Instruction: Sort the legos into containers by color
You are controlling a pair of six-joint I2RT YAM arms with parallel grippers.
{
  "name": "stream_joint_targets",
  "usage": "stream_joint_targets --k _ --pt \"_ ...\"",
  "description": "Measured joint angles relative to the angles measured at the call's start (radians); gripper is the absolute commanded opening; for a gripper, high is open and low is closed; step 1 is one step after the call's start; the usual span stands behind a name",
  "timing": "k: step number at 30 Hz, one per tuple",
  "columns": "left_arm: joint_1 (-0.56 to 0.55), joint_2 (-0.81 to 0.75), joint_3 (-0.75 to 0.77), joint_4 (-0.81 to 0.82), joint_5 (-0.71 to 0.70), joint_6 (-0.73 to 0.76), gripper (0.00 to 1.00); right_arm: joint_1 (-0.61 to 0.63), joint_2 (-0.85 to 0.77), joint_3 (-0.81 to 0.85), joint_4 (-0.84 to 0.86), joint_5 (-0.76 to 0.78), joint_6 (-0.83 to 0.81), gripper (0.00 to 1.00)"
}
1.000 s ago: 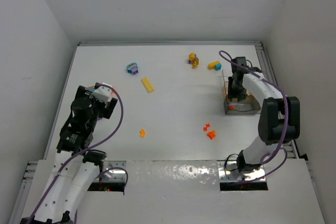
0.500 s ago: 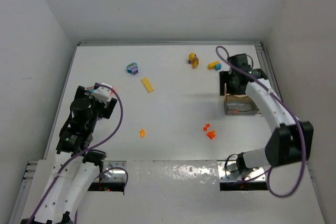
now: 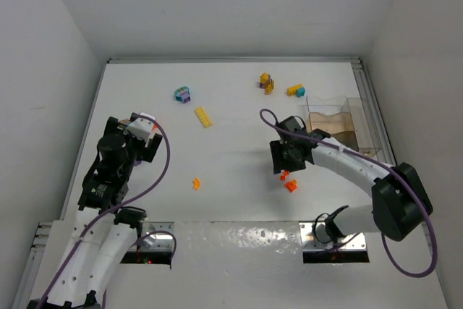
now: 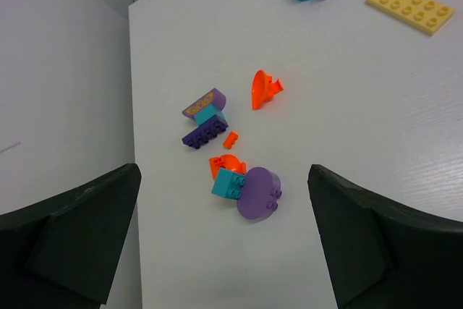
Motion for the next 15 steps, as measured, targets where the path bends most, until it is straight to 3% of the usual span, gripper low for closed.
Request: stream_joint_targets --k 7,15 --pt "0.0 -0.001 0.0 0.0 0.0 0.0 1.0 0.027 0.033 -0.081 0.092 0.007 0.106 0.42" --pt "0.0 -0.001 0.0 0.0 0.0 0.0 1.0 0.027 0.126 -0.098 0.137 0.045 0.142 0.4"
